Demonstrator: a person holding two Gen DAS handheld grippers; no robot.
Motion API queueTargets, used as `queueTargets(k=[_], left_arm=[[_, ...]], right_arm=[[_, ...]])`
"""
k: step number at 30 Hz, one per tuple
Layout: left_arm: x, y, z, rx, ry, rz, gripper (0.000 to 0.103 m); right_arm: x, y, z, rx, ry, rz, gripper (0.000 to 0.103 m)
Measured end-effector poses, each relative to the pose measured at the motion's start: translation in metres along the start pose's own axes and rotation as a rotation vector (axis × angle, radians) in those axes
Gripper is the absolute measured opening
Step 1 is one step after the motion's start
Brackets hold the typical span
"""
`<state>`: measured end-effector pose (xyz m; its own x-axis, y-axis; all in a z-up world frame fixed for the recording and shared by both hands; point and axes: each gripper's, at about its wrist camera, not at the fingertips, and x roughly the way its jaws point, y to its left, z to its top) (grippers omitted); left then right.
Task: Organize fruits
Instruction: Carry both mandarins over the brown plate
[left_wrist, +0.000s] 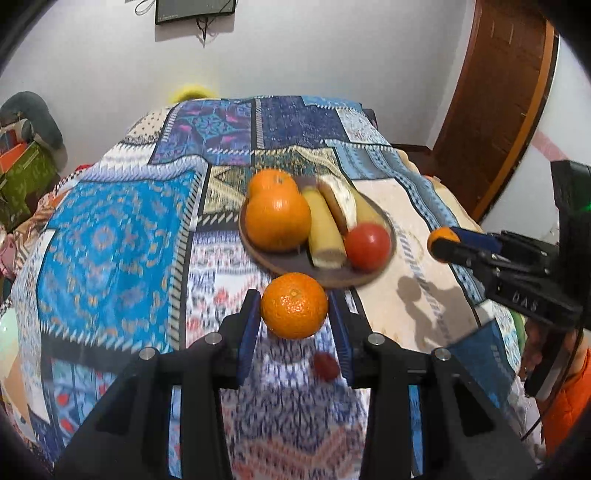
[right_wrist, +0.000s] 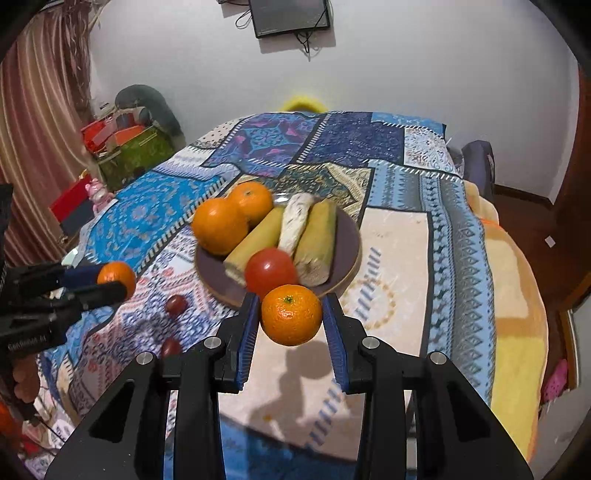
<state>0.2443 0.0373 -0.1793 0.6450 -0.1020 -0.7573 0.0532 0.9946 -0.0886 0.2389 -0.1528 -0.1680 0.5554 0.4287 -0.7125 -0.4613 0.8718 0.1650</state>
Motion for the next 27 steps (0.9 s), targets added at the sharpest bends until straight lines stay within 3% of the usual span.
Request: queueTargets(k=[13, 27], left_arm=[[0.059, -0.002, 0.031, -0.007, 0.023, -0.005, 0.037], [0.082, -0.002, 0.028, -0.002, 0.055, -0.005, 0.037]], right_arm=[[0.033, -0.014, 0.026, 0.009, -0.02, 0.02, 0.032], [0.075, 0.013, 0.044, -0.064, 0.007, 0.066, 0.032]])
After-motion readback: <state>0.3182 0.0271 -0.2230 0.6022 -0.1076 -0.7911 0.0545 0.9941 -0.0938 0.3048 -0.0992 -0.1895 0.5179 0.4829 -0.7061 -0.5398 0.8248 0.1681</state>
